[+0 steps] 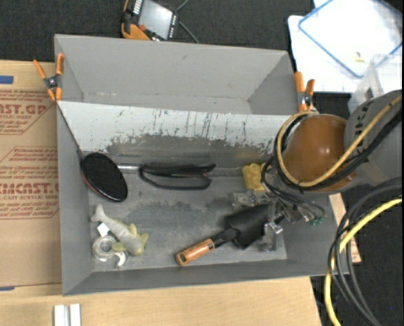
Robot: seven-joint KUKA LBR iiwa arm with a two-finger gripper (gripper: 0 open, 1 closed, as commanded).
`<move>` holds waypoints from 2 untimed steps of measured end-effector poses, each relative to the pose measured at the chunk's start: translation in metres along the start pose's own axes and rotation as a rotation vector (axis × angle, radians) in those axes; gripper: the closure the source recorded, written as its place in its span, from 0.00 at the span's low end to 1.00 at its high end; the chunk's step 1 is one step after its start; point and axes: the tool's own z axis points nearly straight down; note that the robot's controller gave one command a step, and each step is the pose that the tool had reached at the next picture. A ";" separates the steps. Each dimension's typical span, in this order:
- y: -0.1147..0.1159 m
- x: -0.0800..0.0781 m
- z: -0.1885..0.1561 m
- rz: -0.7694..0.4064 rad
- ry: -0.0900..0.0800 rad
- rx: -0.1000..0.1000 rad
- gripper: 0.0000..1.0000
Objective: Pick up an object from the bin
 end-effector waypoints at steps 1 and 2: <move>0.009 0.007 0.000 0.406 0.015 -0.009 1.00; 0.009 0.007 0.000 0.406 0.015 -0.009 1.00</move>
Offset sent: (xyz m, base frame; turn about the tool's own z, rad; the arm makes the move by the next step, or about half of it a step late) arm 0.0000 0.0000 0.0000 0.0000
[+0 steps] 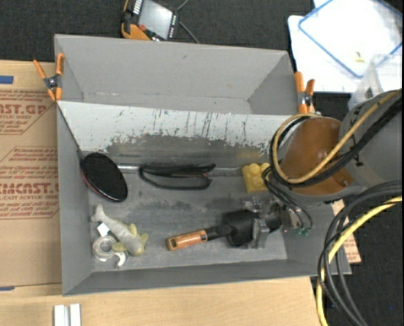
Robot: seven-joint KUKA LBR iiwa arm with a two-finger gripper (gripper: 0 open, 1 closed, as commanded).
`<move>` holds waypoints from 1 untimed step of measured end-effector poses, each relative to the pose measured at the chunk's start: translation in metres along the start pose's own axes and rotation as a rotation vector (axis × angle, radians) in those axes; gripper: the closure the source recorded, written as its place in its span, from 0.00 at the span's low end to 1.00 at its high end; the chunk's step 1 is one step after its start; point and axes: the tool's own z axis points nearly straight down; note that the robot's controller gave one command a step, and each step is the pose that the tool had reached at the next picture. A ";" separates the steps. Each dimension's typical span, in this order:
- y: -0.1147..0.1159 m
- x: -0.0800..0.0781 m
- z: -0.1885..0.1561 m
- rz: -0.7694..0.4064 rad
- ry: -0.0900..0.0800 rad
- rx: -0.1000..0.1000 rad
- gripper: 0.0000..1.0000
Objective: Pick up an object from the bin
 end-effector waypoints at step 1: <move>0.001 0.003 -0.026 0.000 0.012 -0.002 1.00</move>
Offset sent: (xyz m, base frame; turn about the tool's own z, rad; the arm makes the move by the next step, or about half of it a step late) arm -0.0035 0.0007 0.0541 -0.0002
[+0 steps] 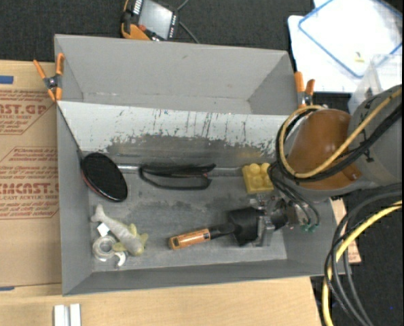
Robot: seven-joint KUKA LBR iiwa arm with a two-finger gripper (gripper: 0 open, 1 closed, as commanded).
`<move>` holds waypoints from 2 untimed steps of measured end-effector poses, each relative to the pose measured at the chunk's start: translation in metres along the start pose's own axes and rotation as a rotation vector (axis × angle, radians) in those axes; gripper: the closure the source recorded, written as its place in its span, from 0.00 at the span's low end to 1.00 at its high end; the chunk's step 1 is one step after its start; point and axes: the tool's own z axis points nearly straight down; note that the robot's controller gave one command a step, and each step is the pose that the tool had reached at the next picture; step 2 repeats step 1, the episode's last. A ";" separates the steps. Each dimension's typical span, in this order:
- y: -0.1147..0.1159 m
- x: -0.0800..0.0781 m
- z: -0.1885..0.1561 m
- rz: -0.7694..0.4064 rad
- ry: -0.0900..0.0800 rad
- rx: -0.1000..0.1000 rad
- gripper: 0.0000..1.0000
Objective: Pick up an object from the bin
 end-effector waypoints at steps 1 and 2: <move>0.000 -0.002 -0.033 0.000 -0.011 0.003 1.00; 0.000 -0.002 -0.033 0.000 -0.011 0.003 1.00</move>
Offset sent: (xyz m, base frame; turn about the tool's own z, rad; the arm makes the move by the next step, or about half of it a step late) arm 0.0022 -0.0003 0.1031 0.0000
